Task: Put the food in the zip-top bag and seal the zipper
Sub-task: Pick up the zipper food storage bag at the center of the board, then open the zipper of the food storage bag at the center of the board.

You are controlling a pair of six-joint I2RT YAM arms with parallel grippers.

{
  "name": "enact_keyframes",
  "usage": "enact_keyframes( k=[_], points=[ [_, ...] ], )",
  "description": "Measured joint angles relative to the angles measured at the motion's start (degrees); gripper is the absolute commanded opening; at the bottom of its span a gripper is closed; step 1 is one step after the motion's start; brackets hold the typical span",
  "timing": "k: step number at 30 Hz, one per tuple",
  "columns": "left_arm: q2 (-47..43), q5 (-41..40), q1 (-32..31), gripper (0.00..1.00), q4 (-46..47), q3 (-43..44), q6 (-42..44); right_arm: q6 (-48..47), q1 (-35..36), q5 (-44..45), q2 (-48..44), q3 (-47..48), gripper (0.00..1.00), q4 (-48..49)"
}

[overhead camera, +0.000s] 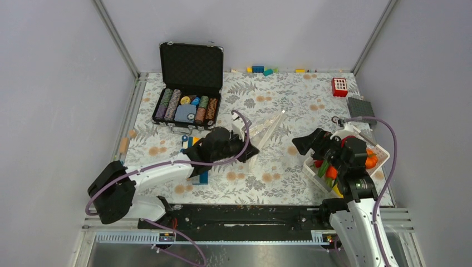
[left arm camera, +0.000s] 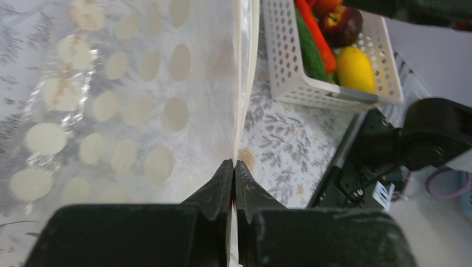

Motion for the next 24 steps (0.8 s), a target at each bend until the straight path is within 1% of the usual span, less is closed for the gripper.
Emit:
enact_keyframes(
  k=[4, 7, 9, 11, 13, 17, 24],
  points=[
    [-1.1, 4.0, -0.1, 0.00, 3.3, -3.2, -0.9, 4.2, 0.3, -8.9, 2.5, -1.8, 0.98, 9.1],
    [-1.2, 6.2, -0.4, 0.00, 5.5, -3.8, -1.3, 5.6, 3.4, -10.3, 5.2, -1.8, 0.98, 14.0],
    [-1.2, 7.2, -0.4, 0.00, 7.5, -4.1, -1.8, 5.4, 7.6, -8.8, 6.8, -1.7, 0.94, 15.0],
    [-1.2, 7.9, -0.4, 0.00, 9.3, -4.5, -2.5, 4.9, 11.8, -5.7, 8.5, -1.3, 0.92, 14.7],
    [-1.2, 8.5, -0.4, 0.00, 10.6, -4.8, -3.3, 4.5, 14.3, -2.3, 10.1, -0.7, 0.91, 14.2],
    [-1.1, 9.7, -0.4, 0.00, 12.2, -5.0, -4.4, 4.4, 15.7, 2.8, 12.5, -0.4, 0.90, 14.1],
    [0.2, 10.4, -0.4, 0.00, 13.5, -5.0, -5.2, 4.9, 17.2, 6.6, 14.6, -0.4, 0.89, 14.8]
  ],
)
